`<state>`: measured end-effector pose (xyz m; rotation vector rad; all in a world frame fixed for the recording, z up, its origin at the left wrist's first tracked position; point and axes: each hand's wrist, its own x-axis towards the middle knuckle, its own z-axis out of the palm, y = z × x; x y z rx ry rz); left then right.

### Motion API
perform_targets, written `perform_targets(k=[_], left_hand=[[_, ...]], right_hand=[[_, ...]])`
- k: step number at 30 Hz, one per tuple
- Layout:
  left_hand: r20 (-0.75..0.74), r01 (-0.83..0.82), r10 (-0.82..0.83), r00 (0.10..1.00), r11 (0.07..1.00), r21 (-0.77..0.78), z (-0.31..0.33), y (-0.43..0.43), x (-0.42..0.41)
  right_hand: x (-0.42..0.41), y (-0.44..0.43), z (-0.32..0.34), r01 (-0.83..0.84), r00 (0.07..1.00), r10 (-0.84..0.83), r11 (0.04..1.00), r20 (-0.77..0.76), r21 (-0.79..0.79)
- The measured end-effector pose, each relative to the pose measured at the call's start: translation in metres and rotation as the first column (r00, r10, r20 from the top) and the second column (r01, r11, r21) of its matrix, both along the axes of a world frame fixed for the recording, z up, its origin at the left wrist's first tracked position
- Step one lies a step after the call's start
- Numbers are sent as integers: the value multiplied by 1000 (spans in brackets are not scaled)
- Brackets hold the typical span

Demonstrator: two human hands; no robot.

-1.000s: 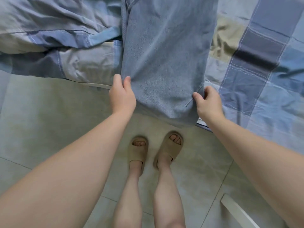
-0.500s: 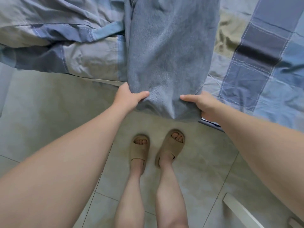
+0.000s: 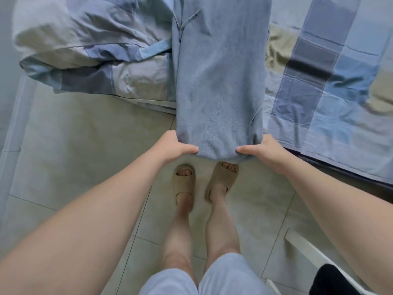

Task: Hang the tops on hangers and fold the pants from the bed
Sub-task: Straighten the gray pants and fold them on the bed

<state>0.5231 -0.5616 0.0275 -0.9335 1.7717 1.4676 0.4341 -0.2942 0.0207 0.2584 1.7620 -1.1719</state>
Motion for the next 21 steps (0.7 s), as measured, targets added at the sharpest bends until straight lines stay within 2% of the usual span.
perform_targets(k=[3, 7, 17, 21], left_hand=[[5, -28, 28, 1000, 1000, 5, 24, 2, 24], [26, -70, 70, 997, 997, 34, 60, 1, 52], [85, -147, 143, 986, 988, 42, 169, -6, 98], [142, -199, 191, 971, 979, 50, 197, 4, 120]], right_hand=[[21, 0, 32, -24, 997, 27, 999, -72, 43], [55, 1, 72, 99, 991, -90, 991, -101, 94], [138, -13, 176, 351, 934, -357, 926, 23, 140], [160, -14, 208, 374, 918, -388, 916, 82, 147]])
